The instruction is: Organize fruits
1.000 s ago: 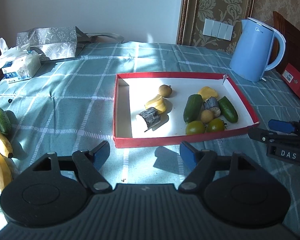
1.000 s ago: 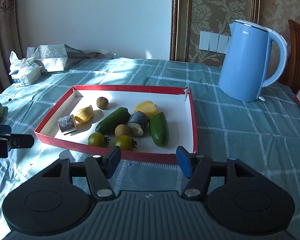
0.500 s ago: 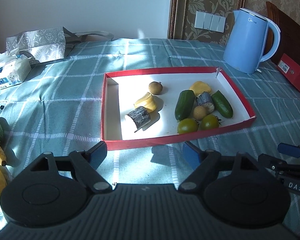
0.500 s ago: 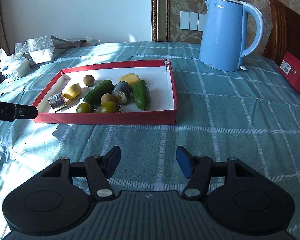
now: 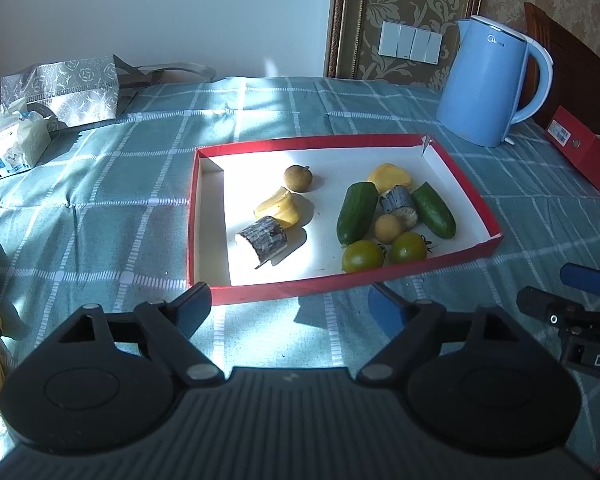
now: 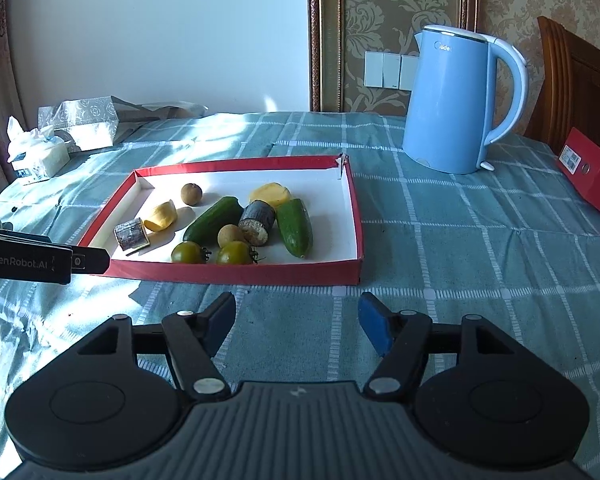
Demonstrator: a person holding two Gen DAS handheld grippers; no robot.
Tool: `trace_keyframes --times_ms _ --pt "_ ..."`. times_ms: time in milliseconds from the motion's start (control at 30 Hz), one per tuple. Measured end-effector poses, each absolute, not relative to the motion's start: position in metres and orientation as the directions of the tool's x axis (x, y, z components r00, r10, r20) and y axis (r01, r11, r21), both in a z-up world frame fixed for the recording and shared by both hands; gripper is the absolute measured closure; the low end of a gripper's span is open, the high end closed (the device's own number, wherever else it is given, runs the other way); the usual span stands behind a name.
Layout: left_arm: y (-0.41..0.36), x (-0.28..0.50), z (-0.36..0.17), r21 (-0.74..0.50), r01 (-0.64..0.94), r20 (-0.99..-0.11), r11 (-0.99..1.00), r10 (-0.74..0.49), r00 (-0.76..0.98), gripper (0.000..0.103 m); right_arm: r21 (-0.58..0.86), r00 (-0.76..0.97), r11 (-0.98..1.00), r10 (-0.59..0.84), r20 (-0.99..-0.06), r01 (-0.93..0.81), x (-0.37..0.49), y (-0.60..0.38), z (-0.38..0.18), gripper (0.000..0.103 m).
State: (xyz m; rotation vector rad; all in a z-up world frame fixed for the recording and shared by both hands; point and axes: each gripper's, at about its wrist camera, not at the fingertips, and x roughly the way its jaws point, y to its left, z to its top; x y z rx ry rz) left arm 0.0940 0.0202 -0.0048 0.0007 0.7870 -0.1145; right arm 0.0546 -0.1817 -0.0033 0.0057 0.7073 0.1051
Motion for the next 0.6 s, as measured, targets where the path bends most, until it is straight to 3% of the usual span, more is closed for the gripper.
trace_keyframes --times_ms 600 --pt "0.0197 0.0923 -0.0047 -0.034 0.100 -0.712 0.994 -0.095 0.695 0.010 0.042 0.742 0.993 0.107 -0.662 -0.107 0.0567 -0.1780 -0.0062 0.033"
